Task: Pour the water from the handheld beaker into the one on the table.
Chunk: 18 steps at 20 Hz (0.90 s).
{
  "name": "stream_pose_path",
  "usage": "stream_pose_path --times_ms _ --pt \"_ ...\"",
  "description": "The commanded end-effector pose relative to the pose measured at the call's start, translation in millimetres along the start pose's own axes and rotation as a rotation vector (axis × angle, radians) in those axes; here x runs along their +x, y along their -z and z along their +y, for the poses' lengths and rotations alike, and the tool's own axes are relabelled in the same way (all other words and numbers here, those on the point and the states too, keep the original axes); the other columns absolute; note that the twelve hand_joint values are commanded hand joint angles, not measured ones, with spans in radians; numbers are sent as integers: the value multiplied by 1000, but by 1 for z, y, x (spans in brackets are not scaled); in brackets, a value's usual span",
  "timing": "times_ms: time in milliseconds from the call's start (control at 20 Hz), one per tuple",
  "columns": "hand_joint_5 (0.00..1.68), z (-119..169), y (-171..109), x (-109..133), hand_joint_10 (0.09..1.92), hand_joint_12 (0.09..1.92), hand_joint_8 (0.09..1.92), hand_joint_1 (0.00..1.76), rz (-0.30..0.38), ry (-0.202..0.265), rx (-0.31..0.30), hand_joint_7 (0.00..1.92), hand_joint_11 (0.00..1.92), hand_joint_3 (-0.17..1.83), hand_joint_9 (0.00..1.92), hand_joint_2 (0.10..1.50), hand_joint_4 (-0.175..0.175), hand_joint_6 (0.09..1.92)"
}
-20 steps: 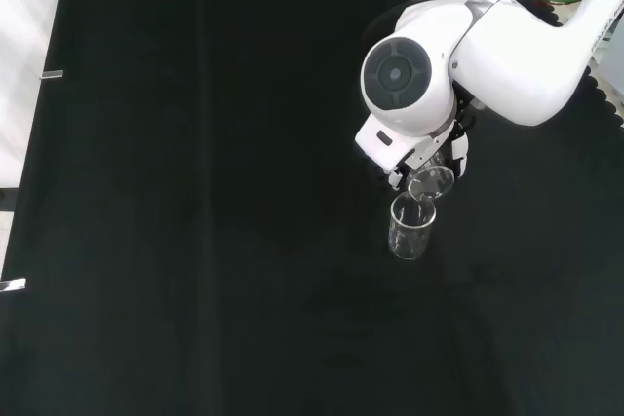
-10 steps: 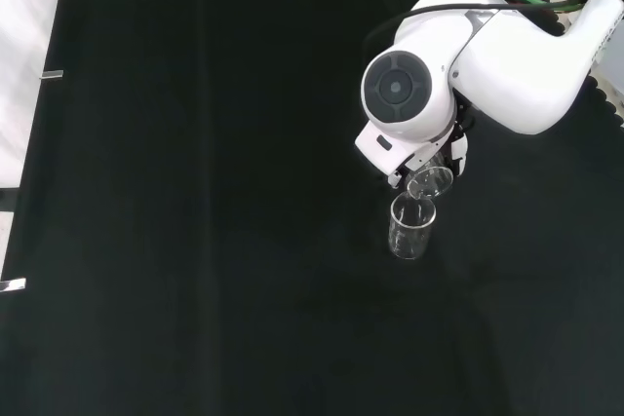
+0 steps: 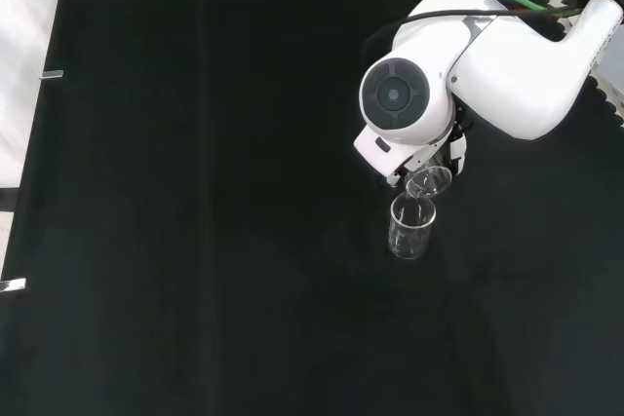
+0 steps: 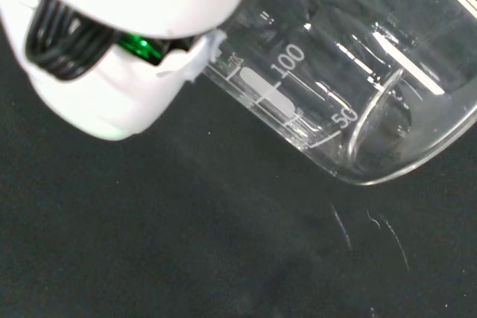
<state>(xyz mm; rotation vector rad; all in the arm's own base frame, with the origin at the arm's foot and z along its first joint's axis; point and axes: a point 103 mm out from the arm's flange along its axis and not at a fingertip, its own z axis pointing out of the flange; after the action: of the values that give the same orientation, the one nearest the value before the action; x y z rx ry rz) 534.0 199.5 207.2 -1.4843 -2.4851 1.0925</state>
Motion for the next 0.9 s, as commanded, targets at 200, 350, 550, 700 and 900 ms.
stream_pose_path --times_ms 200,350,550,700,900 --pt "1354 -2 -3 -5 453 807 378 1432 -2 -7 2 1430 1126 577 1394 643 -175 438" --pt "1353 0 -2 -3 454 807 379 1432 -7 -11 15 1429 1127 578 1394 643 -175 439" --pt "1353 0 0 -3 457 806 380 1432 -7 -15 19 1429 1127 578 1392 643 -175 440" --pt "1352 0 -1 -4 459 806 380 1432 -4 -16 16 1430 1127 578 1390 643 -175 441" --pt "1351 1 0 -4 463 805 381 1432 -12 -19 27 1429 1127 578 1388 644 -175 443"
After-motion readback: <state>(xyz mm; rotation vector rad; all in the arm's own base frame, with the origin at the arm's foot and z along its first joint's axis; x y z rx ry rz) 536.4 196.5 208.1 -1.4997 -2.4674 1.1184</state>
